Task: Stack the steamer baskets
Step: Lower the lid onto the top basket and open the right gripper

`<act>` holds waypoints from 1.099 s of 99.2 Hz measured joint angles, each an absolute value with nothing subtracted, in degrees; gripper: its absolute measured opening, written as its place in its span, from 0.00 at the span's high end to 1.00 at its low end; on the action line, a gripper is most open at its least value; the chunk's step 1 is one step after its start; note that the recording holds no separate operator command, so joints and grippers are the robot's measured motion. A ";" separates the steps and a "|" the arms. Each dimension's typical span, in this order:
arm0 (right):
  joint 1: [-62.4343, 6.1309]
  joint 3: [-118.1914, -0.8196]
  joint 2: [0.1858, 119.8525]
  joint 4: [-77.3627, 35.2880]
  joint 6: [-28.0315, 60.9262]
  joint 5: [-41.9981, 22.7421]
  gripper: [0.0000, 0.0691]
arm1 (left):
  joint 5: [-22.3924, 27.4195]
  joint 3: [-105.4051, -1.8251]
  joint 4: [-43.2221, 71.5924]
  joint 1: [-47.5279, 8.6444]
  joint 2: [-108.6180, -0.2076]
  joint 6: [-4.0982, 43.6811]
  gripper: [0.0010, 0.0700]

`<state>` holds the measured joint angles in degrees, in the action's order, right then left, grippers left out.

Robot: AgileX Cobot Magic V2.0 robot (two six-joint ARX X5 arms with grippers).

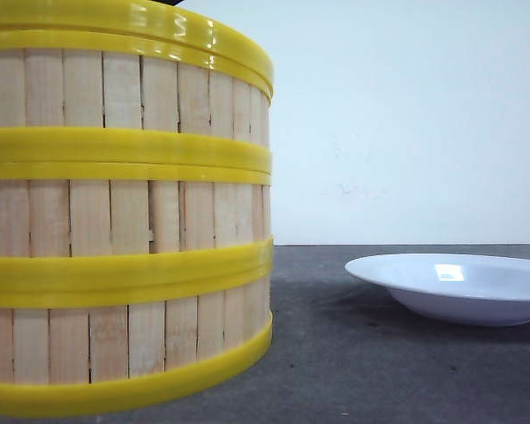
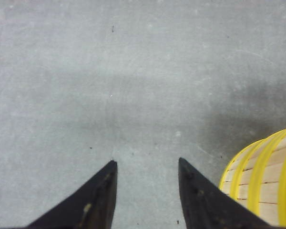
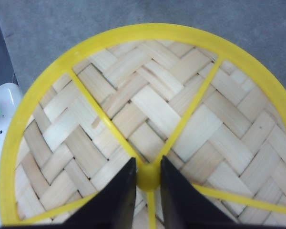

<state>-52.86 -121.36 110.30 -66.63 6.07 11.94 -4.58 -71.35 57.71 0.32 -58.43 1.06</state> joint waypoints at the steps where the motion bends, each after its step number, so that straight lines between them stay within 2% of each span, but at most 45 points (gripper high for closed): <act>1: -52.86 -121.36 110.30 -66.63 6.07 11.94 0.92 | -4.56 -71.35 57.74 0.30 -58.43 1.06 0.68; 61: -52.86 -121.84 111.35 -66.54 6.17 12.12 0.91 | -4.58 -71.35 57.71 0.32 -58.43 1.02 0.68; 66: -52.86 -121.84 111.35 -66.50 6.17 12.16 0.85 | -4.58 -71.35 57.74 0.32 -58.43 1.02 0.68; 77: -52.86 -121.84 111.28 -66.32 5.93 12.08 0.59 | -4.58 -71.35 57.69 0.32 -58.43 0.99 0.68; 84: -52.84 -121.84 110.83 -66.52 5.72 11.92 0.48 | -4.58 -71.35 57.67 0.32 -58.43 0.99 0.68; 93: -52.84 -121.73 108.81 -66.57 5.63 9.96 0.43 | -4.56 -71.35 57.65 0.32 -58.43 0.99 0.68; 109: -52.16 -121.71 99.74 -66.50 5.58 2.83 0.42 | -4.56 -71.35 57.65 0.32 -58.43 0.84 0.68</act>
